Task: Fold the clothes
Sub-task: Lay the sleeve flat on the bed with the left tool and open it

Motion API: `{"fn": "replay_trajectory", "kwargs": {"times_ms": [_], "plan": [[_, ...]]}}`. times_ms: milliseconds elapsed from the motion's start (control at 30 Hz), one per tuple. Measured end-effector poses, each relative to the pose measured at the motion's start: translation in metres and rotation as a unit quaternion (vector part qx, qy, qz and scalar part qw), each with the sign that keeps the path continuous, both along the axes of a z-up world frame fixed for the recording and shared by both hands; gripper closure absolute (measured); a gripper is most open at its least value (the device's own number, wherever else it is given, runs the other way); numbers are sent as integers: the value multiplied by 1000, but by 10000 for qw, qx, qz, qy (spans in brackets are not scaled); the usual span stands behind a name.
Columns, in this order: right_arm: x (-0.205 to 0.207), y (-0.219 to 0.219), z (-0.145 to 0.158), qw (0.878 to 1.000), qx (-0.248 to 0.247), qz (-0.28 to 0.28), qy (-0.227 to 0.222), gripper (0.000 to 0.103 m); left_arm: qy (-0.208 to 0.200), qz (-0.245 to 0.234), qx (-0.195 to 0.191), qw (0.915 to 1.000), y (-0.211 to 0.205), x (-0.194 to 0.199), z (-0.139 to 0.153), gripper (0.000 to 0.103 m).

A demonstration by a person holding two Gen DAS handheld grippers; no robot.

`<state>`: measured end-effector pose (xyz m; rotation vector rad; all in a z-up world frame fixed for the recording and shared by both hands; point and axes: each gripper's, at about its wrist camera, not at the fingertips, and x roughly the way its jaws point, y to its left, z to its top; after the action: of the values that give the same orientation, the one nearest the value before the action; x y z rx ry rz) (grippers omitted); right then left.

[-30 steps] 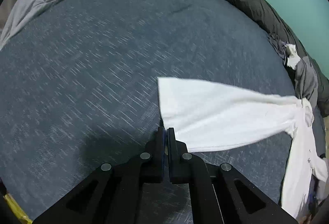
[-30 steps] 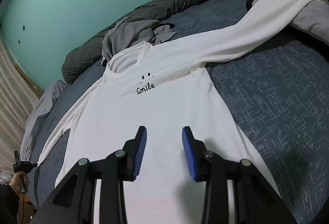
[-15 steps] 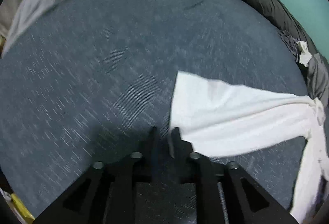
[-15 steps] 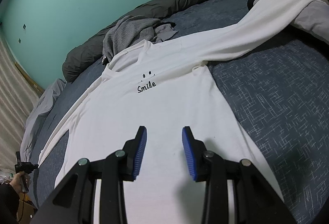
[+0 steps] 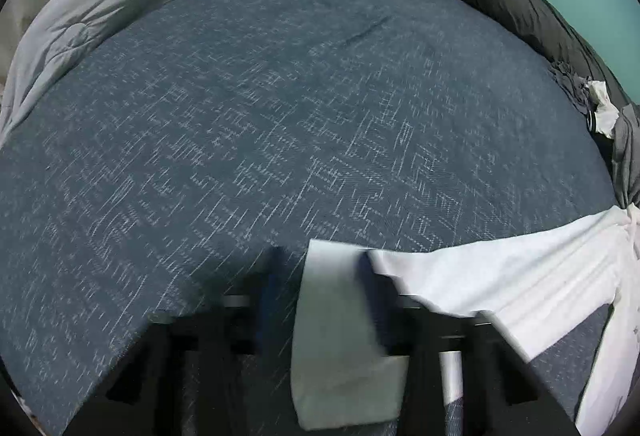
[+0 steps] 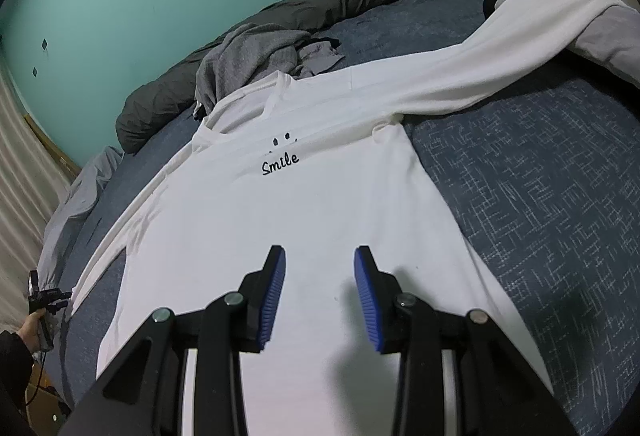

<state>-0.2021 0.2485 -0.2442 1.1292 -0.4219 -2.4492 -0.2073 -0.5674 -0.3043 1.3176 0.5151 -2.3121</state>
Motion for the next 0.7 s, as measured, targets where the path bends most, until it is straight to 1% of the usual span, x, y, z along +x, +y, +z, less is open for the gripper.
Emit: {"fn": "replay_trajectory", "kwargs": {"times_ms": [67,200,400,433,500,567,600,667,700], "plan": [[-1,-1,-2,10000,4,4,-22,67,-25,-46,-49,10000,1,0,1,98],[-1,-5,-3,10000,27,65,-32,67,80,-3,-326,9994,-2,5,15,99],[1,-7,-4,10000,22,89,-24,67,199,363,-337,9986,-9,12,26,99],[1,-7,-3,10000,17,89,-16,67,204,403,-325,9985,-10,8,26,98],[1,-7,-2,10000,4,91,-2,67,108,436,-256,9987,-10,-9,24,96],[1,-7,-2,10000,-13,97,4,67,23,498,-262,9984,-8,-8,24,95],[1,-7,-2,9999,-30,96,7,67,25,514,-317,9982,-6,-7,26,94],[0,-6,-1,9999,-62,91,11,67,19,566,-457,9973,-3,-3,32,83],[0,-5,-1,9999,-78,94,10,67,38,580,-517,9970,1,-1,37,75]]}}
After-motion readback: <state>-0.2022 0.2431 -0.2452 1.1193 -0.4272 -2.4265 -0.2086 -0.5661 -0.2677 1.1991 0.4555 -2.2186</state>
